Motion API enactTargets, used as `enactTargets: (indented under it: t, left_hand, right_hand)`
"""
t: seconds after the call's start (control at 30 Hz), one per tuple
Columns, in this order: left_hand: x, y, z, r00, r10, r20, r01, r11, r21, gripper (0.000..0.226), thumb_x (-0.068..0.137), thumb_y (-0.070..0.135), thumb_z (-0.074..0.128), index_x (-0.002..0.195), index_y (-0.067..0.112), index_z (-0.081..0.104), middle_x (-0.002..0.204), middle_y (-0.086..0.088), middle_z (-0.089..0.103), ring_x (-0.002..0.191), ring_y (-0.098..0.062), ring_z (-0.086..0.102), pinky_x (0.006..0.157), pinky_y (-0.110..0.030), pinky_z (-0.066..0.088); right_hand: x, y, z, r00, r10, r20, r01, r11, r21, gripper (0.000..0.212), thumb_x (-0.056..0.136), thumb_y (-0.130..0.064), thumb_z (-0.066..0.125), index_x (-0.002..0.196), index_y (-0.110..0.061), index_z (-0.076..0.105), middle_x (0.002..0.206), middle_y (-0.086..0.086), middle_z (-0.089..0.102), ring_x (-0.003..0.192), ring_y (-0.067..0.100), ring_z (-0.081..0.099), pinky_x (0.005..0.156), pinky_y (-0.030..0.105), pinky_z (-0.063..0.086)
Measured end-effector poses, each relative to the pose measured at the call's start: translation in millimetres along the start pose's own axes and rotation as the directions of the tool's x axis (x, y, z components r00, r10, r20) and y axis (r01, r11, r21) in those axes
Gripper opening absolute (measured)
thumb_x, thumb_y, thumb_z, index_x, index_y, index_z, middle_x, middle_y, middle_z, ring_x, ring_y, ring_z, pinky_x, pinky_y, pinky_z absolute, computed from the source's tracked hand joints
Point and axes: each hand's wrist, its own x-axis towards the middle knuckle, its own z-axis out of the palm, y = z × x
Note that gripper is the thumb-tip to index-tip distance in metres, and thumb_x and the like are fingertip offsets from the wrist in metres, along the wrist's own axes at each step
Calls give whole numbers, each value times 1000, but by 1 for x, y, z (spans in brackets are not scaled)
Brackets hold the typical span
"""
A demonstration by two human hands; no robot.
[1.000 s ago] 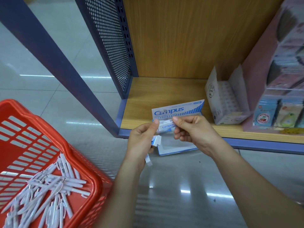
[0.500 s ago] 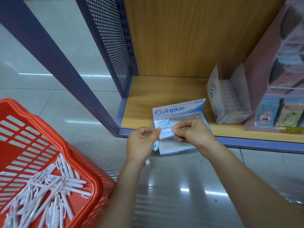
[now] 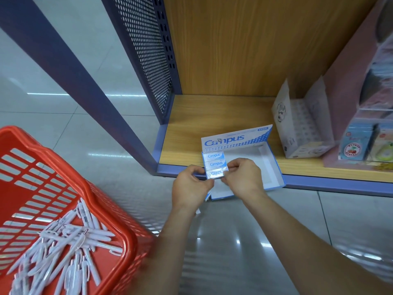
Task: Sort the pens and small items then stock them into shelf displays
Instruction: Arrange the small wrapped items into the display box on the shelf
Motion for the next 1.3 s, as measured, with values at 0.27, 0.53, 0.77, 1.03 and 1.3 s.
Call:
enactTargets:
  t: [0.27,0.53,0.77,1.03,1.3]
  left_hand:
    - [6,13,2,1000,-13,-15,16,984,175,21,70,31,72,75,23,53,68,10,61,67,-13,60,55,-25,41]
    - [-3,16,-6,994,-96,-44,90,989,-116,19,83,31,62,71,18,59,64,9,59,59,-12,52,58,-26,40]
    - [-11,43,-23,967,-253,-5,206,798,-567,27,89,15,43,67,15,58,56,0,50,43,-15,41,44,-19,31]
    - [-15,67,-25,910,-413,32,258,503,-825,28,88,42,54,82,14,56,61,-4,40,50,-19,41,54,-30,45]
    - [-18,63,-42,975,-199,102,149,239,-960,13,82,13,51,70,13,57,65,1,56,59,-14,51,56,-23,49]
  right_hand:
    - [-3,0,-7,998,-56,-33,52,991,-122,30,81,-23,75,109,-12,69,101,3,73,100,21,64,87,30,50]
    - [-1,0,-16,1000,-23,-1,23,999,50,31,79,-6,66,108,-17,62,89,1,69,90,21,66,86,36,53]
    - [-24,-39,-52,906,-53,420,-97,940,327,11,88,-25,68,91,-17,62,82,6,64,70,19,66,60,29,56]
    - [-53,-57,-55,658,-247,711,-99,908,407,24,83,-3,72,102,-12,61,79,7,71,79,23,70,79,32,59]
    - [-41,-49,-73,789,-201,580,-209,800,562,18,95,-5,52,86,-1,68,81,20,68,52,14,64,49,18,53]
